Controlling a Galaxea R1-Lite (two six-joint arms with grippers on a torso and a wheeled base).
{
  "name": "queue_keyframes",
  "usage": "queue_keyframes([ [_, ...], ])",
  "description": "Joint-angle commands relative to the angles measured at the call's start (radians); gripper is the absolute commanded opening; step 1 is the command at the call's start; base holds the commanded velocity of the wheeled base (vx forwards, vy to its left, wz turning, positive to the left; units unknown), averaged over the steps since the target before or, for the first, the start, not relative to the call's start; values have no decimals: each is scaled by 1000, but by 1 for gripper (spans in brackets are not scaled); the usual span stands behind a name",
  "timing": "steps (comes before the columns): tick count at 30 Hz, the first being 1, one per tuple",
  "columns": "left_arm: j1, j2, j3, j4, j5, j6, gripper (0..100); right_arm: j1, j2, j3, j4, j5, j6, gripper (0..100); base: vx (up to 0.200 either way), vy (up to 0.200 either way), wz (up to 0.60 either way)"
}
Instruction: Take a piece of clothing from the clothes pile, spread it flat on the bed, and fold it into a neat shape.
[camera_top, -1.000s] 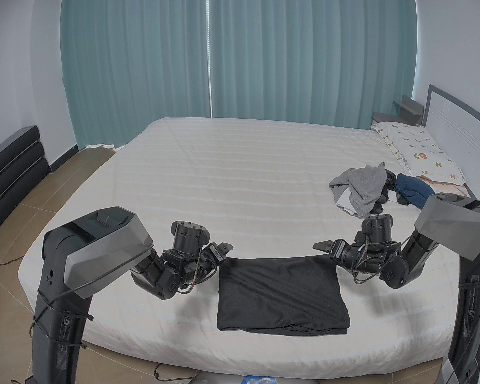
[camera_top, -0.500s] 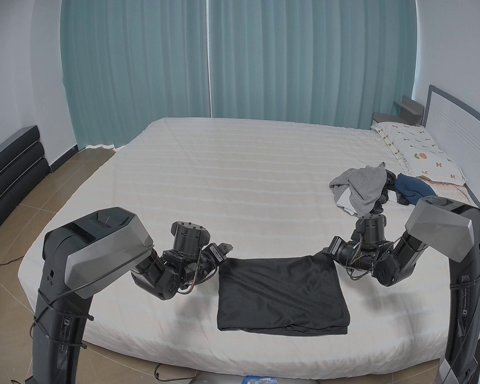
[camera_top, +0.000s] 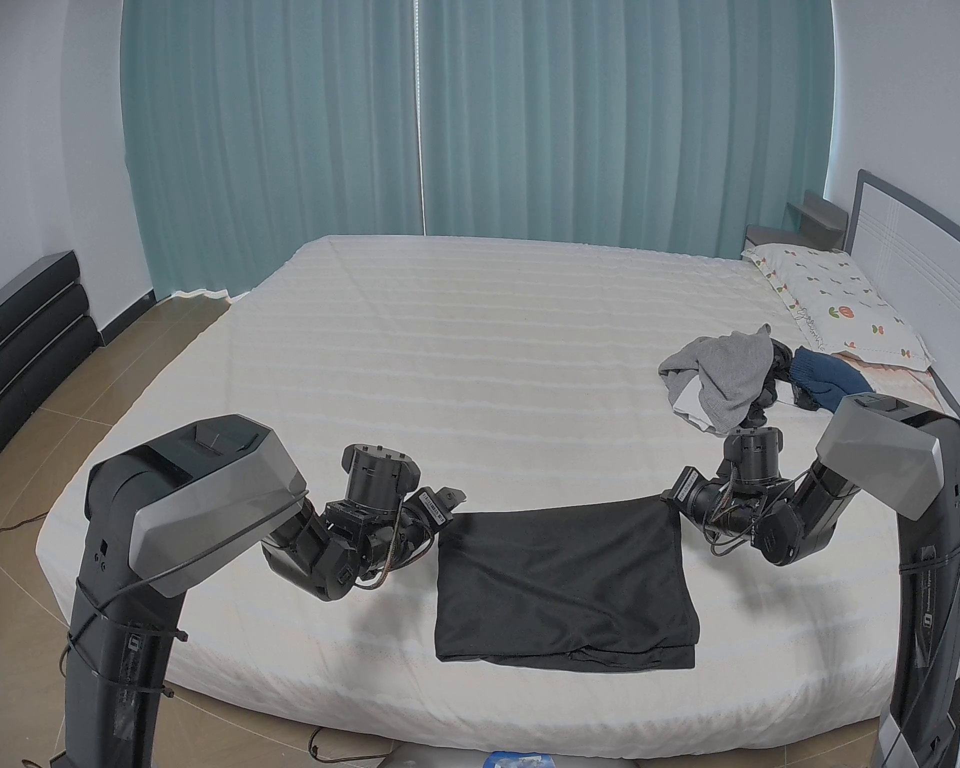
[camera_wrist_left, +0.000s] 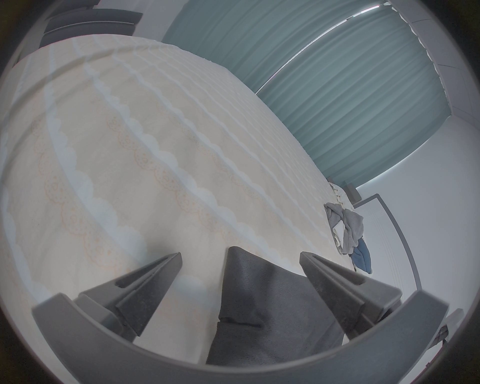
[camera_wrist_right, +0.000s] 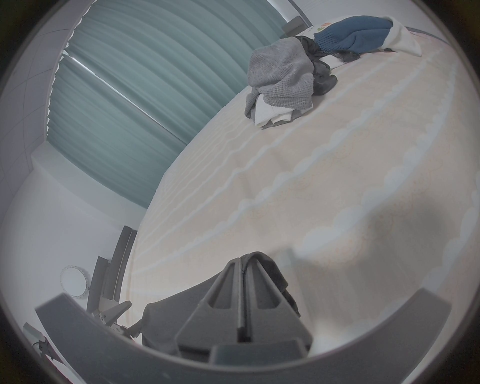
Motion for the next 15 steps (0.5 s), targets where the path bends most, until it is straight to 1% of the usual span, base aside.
queue_keyframes([
  [1, 0, 1, 0, 0, 0, 0, 100, -8, 9, 1, 0, 0, 0, 0, 0, 0, 0],
  [15, 0, -1, 2, 1, 0, 0, 100, -30, 10, 12, 6, 0, 2, 0, 0, 0, 0],
])
